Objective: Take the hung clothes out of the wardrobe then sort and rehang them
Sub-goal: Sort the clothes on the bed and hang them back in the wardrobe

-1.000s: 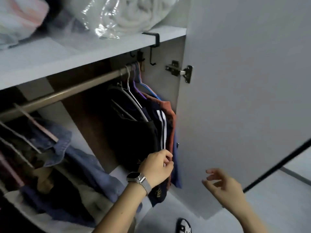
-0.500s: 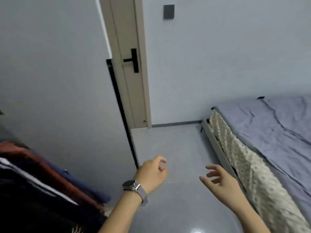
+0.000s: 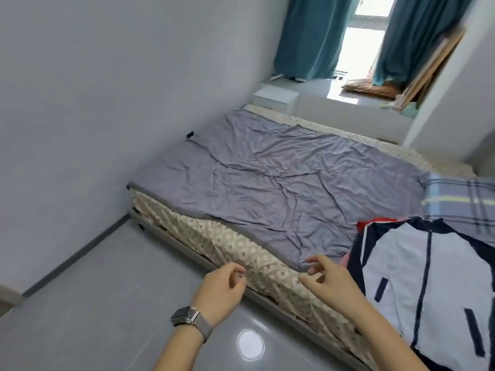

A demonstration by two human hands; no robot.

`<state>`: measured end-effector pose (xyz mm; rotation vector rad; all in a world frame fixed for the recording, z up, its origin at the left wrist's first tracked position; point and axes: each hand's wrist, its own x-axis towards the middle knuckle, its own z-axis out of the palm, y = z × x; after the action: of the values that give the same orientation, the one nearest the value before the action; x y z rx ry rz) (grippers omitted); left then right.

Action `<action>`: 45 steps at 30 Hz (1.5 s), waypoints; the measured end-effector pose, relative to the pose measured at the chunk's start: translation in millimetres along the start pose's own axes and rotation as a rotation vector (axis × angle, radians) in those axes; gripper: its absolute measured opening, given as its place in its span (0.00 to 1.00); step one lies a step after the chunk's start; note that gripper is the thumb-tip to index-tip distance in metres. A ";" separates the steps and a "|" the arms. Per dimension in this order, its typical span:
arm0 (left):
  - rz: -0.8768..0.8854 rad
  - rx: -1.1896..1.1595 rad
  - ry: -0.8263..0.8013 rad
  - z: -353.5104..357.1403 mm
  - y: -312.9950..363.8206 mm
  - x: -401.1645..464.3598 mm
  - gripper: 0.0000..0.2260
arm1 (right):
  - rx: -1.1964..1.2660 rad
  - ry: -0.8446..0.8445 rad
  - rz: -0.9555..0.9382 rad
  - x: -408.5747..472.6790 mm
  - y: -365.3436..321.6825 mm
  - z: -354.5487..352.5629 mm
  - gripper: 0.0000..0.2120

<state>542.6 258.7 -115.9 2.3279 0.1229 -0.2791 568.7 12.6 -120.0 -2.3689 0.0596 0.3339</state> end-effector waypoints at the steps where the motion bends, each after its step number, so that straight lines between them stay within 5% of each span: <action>1: 0.027 0.007 -0.029 8.1 11.1 15.1 0.08 | 0.031 0.034 0.040 1.6 12.3 -10.3 0.16; 13: 0.304 0.128 -0.392 120.4 132.2 181.5 0.09 | 0.158 0.298 0.453 39.5 119.7 -99.5 0.15; 26: 0.384 0.149 -0.541 232.9 234.3 299.0 0.07 | 0.335 0.518 0.709 83.9 225.7 -177.4 0.12; 45: 0.068 -0.029 -0.360 450.6 379.4 344.4 0.08 | 0.215 0.107 0.664 211.1 549.6 -347.8 0.11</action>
<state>869.2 -327.6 -238.7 2.2087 -0.1292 -0.6502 774.1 -614.9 -297.9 -2.0913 0.8973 0.4817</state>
